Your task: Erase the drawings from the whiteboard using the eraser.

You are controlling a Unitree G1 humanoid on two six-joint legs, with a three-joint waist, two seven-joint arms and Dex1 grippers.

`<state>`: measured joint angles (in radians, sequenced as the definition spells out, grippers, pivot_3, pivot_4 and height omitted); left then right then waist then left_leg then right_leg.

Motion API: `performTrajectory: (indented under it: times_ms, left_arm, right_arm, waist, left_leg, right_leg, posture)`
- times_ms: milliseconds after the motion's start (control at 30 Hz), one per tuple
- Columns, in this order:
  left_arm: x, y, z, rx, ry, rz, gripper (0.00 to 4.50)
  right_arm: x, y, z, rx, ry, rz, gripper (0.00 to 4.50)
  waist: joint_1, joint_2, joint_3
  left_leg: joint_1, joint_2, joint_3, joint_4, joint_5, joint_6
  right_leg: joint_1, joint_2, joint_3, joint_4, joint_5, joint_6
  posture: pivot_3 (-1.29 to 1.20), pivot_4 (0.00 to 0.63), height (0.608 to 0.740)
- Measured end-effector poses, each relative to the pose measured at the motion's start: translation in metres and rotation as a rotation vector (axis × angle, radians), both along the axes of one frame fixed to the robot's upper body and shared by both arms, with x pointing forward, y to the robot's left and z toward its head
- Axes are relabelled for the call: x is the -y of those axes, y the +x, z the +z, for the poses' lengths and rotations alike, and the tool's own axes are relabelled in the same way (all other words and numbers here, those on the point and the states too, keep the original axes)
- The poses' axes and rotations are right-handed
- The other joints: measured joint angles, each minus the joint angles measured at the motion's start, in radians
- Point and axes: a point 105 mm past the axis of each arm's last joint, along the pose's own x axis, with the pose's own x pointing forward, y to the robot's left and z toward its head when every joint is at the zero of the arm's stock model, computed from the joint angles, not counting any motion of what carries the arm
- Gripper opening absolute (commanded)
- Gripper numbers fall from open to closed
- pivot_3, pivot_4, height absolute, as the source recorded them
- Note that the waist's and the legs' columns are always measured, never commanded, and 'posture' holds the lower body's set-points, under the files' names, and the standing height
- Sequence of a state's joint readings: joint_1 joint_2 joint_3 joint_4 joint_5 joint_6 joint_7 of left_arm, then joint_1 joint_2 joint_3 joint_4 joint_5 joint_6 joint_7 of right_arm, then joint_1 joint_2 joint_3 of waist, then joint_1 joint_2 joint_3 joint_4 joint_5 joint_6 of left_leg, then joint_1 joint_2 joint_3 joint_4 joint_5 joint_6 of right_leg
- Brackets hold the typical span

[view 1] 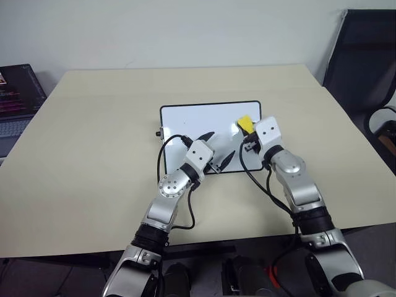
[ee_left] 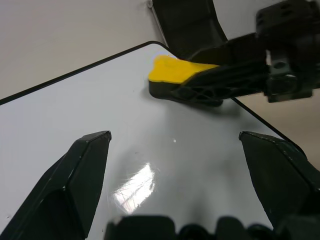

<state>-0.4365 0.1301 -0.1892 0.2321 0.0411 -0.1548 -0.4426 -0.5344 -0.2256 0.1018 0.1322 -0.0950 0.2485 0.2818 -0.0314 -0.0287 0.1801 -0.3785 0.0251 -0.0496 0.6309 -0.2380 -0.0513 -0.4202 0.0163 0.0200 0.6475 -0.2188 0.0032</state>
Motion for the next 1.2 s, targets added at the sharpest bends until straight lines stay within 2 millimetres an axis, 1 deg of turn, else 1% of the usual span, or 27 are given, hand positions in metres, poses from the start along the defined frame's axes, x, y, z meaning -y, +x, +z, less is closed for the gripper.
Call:
performTrajectory:
  times_ms: [167,500,633,767,900,1067,1200]
  left_arm:
    - [0.002,0.0,0.0,-0.001,-0.005,-0.003,4.5]
    - [0.002,0.0,0.0,-0.001,-0.006,-0.003,4.5]
    - [0.002,0.0,0.0,-0.001,-0.006,-0.002,4.5]
    - [0.001,0.0,0.0,-0.001,-0.006,0.001,4.5]
    - [-0.001,0.001,0.0,0.001,-0.006,0.012,4.5]
    - [-0.002,0.001,0.0,0.001,-0.004,0.018,4.5]
    - [-0.003,0.0,-0.002,-0.007,-0.003,0.022,4.5]
  right_arm:
    - [0.003,-0.006,-0.006,-0.025,-0.004,-0.006,1.22]
    - [0.003,-0.004,-0.004,-0.022,-0.006,-0.005,1.22]
    - [0.0,0.006,0.004,-0.005,-0.01,-0.003,1.22]
    - [-0.004,0.019,0.018,0.028,-0.017,0.005,1.22]
    - [-0.005,0.025,0.023,0.045,-0.02,0.008,1.22]
    - [-0.004,0.024,0.02,0.046,-0.018,0.01,1.22]
    - [-0.002,0.013,0.009,0.035,-0.008,0.008,1.22]
  waist:
    - [0.0,0.0,0.0]
    - [0.0,0.0,0.0]
    - [-0.003,0.0,0.0]
    - [-0.003,0.0,0.0]
    - [-0.002,0.0,0.0]
    - [-0.002,0.0,0.0]
    - [-0.001,0.0,0.0]
  left_leg:
    - [0.0,0.0,0.0,0.0,0.0,0.0]
    - [0.0,0.0,0.0,0.0,0.0,0.0]
    - [0.0,0.0,0.001,0.001,0.0,0.0]
    - [0.001,0.0,0.001,0.001,0.001,0.001]
    - [0.0,0.0,0.0,0.0,0.001,0.001]
    - [0.0,0.0,0.0,0.0,0.001,0.001]
    - [0.0,0.0,0.0,0.0,0.001,0.001]
  right_leg:
    - [0.0,0.0,0.0,0.001,0.0,0.0]
    - [0.0,0.0,0.0,0.0,0.0,0.0]
    - [0.0,0.0,0.0,0.001,0.0,0.0]
    - [0.0,0.0,0.0,0.001,0.0,0.0]
    - [0.0,0.0,0.0,0.0,0.0,0.0]
    - [0.0,0.0,0.0,0.001,0.0,0.0]
    - [0.0,0.0,0.0,0.001,0.0,0.0]
  posture:
    - [0.0,0.15,0.74]
    - [0.0,0.15,0.74]
    - [0.0,0.15,0.74]
    - [0.0,0.15,0.74]
    - [0.0,0.15,0.74]
    - [0.0,0.15,0.74]
    - [0.0,0.15,0.74]
